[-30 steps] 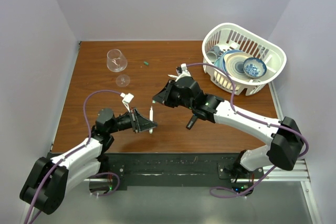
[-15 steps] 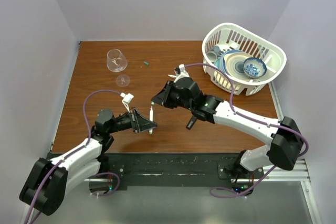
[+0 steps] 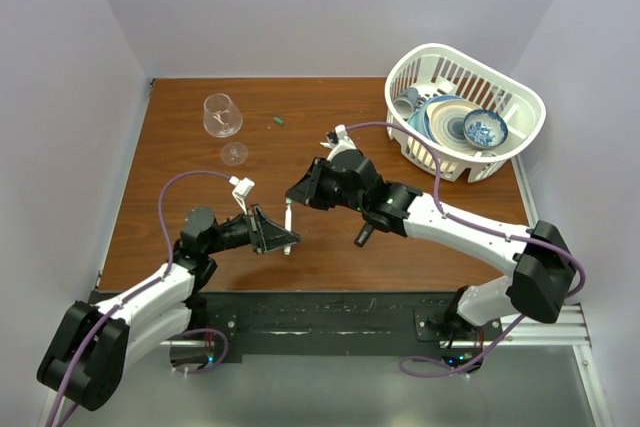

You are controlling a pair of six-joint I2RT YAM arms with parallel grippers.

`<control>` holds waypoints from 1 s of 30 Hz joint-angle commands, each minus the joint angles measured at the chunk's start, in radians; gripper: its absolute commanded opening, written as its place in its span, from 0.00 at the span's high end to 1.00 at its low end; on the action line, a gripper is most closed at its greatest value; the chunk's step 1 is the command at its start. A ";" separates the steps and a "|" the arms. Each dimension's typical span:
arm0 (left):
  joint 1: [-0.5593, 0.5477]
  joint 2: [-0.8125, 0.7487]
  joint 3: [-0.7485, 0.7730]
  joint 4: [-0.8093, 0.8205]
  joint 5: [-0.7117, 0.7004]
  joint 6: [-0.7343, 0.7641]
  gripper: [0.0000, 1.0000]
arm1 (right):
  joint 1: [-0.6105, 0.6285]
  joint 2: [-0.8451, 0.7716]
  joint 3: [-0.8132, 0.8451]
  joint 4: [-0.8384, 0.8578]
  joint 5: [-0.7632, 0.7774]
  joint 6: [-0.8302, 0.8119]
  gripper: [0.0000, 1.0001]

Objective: Insert the pens into the pen caps

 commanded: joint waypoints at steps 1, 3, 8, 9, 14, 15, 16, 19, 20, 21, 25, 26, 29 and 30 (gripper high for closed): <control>-0.006 -0.001 0.009 0.072 0.022 -0.009 1.00 | 0.012 -0.033 -0.037 0.063 -0.031 -0.043 1.00; -0.006 -0.008 0.012 0.076 0.022 -0.012 1.00 | 0.013 -0.059 -0.088 0.103 -0.063 -0.044 1.00; -0.006 -0.022 0.017 0.113 0.027 -0.031 1.00 | 0.015 -0.110 -0.173 0.181 -0.113 -0.059 1.00; -0.006 -0.022 0.018 0.119 0.030 -0.032 1.00 | 0.016 -0.118 -0.181 0.195 -0.126 -0.063 1.00; -0.006 -0.021 0.040 0.135 0.041 -0.035 1.00 | 0.024 -0.153 -0.212 0.261 -0.199 -0.093 1.00; -0.006 -0.021 0.047 0.138 0.044 -0.035 1.00 | 0.027 -0.158 -0.215 0.267 -0.206 -0.096 1.00; -0.006 -0.019 0.052 0.142 0.044 -0.035 1.00 | 0.030 -0.161 -0.213 0.266 -0.209 -0.101 1.00; -0.006 -0.022 0.067 0.146 0.047 -0.032 1.00 | 0.036 -0.158 -0.209 0.252 -0.219 -0.104 1.00; -0.006 -0.024 0.073 0.139 0.048 -0.022 1.00 | 0.039 -0.156 -0.210 0.254 -0.228 -0.102 1.00; -0.006 -0.025 0.080 0.132 0.047 -0.014 1.00 | 0.042 -0.156 -0.213 0.257 -0.235 -0.102 1.00; -0.006 -0.028 0.126 0.060 0.042 0.024 1.00 | 0.059 -0.180 -0.239 0.241 -0.232 -0.104 1.00; -0.006 -0.034 0.135 0.041 0.039 0.050 1.00 | 0.061 -0.199 -0.246 0.238 -0.218 -0.102 0.99; -0.006 -0.051 0.182 -0.077 0.022 0.133 1.00 | 0.061 -0.228 -0.238 0.183 -0.183 -0.093 0.95; -0.006 -0.054 0.211 -0.144 0.018 0.156 1.00 | 0.061 -0.243 -0.227 0.142 -0.163 -0.093 0.94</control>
